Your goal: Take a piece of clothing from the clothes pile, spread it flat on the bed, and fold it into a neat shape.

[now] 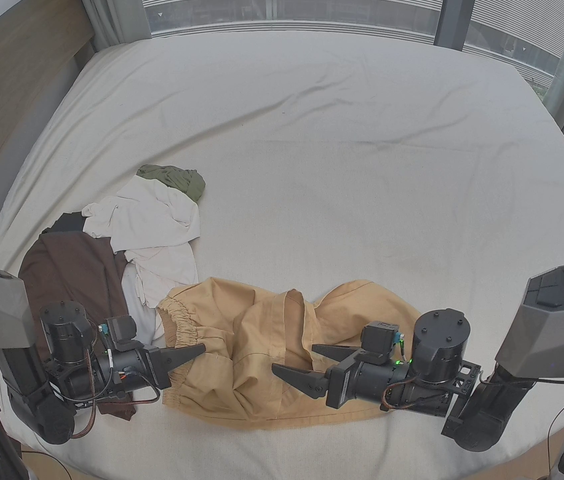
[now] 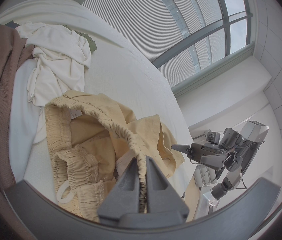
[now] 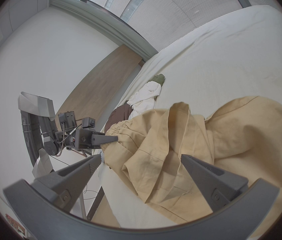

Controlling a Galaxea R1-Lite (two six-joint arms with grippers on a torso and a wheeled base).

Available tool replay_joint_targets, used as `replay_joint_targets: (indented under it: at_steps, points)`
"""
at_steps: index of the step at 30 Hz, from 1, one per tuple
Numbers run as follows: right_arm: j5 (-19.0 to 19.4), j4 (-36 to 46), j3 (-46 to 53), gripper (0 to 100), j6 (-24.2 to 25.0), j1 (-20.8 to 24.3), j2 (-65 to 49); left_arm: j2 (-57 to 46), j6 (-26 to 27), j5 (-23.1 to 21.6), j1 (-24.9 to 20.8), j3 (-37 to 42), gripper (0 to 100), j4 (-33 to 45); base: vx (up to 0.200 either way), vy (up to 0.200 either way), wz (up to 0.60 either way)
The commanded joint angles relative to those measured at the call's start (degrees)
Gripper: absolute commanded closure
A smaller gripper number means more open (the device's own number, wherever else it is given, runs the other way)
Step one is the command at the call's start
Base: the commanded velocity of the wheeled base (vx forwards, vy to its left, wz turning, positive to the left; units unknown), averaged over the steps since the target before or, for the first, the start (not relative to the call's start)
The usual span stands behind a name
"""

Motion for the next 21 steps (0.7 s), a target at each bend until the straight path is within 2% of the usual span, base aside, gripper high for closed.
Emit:
replay_joint_targets:
  at_steps: [1, 21]
  points:
    - [0.1, 0.1, -1.1, 0, 0.0, 0.8, 1.8, 0.0, 0.0, 0.1, 0.1, 0.0, 100, 0.0, 0.000, 0.000, 0.00]
    - [0.2, 0.8, -7.0, 0, -0.1, 1.4, 8.0, -1.9, 0.0, 0.1, -0.1, 0.1, 100, -0.1, 0.000, 0.000, 0.00]
